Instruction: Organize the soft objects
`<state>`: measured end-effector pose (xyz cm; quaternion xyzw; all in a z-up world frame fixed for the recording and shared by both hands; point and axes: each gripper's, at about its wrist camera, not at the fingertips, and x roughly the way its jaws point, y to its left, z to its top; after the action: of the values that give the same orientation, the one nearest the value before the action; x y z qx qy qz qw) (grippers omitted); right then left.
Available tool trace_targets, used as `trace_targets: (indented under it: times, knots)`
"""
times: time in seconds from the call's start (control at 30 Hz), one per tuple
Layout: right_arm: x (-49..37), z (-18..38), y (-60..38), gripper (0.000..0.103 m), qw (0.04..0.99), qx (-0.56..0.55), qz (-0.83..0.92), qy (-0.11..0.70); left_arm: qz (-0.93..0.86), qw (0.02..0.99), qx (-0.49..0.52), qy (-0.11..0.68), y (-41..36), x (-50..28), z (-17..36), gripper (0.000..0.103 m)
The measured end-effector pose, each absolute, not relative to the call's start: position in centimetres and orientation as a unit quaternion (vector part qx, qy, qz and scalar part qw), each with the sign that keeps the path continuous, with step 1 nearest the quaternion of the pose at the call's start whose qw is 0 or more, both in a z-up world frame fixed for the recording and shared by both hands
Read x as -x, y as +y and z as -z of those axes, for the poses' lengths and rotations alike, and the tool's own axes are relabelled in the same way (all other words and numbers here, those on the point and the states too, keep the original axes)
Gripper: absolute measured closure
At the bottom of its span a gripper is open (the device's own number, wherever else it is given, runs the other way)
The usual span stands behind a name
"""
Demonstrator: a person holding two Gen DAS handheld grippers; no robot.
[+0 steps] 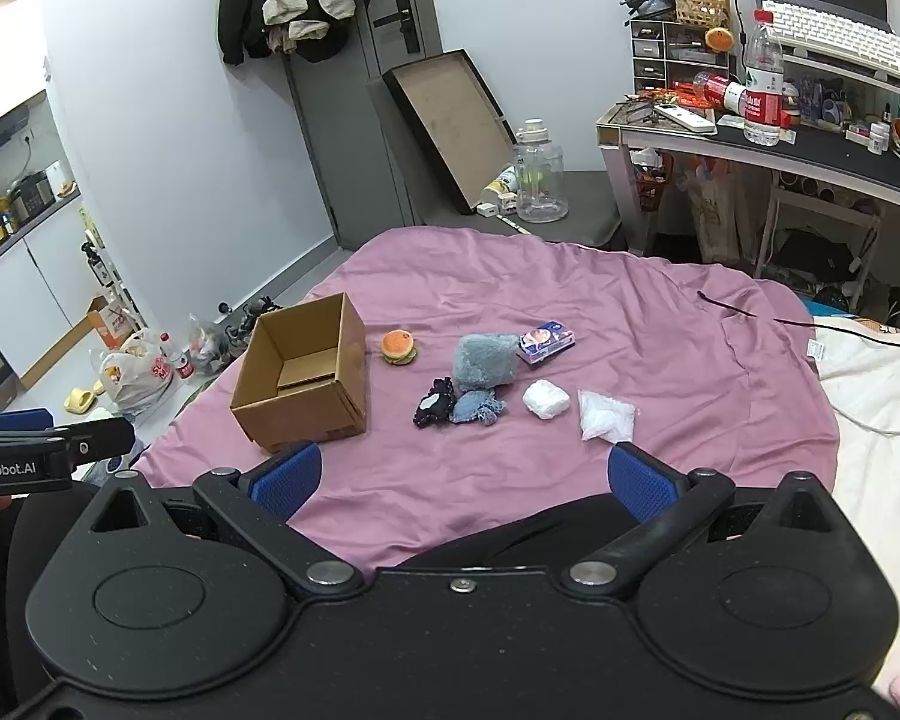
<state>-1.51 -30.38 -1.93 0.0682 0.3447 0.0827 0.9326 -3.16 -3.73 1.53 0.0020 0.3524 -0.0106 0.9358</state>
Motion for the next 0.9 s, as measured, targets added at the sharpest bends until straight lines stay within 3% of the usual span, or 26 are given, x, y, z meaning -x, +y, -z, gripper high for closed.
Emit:
trace_targets:
  times: [0.9]
  knots:
    - [2.8,0.9,-30.5,0.000,0.937,-0.076,-0.091,0.327,0.008,0.940,-0.003,0.341,-3.4,4.8,-2.5,0.003]
